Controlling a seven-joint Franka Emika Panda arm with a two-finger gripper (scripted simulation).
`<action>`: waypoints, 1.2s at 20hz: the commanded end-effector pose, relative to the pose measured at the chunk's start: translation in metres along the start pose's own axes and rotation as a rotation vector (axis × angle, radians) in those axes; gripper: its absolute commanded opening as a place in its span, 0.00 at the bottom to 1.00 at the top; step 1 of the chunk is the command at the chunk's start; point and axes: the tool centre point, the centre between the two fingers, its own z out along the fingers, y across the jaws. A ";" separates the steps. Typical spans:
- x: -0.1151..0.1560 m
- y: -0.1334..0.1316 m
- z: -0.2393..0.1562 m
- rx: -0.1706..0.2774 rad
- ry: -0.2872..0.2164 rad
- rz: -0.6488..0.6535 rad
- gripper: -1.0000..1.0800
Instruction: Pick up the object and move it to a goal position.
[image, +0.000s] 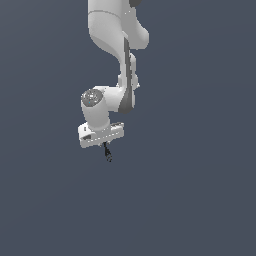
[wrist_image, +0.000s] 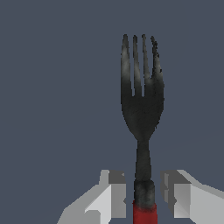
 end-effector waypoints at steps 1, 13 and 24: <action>0.011 0.010 -0.015 0.000 0.000 0.000 0.00; 0.063 0.060 -0.081 0.000 0.000 0.001 0.00; 0.092 0.086 -0.115 0.000 0.000 0.002 0.00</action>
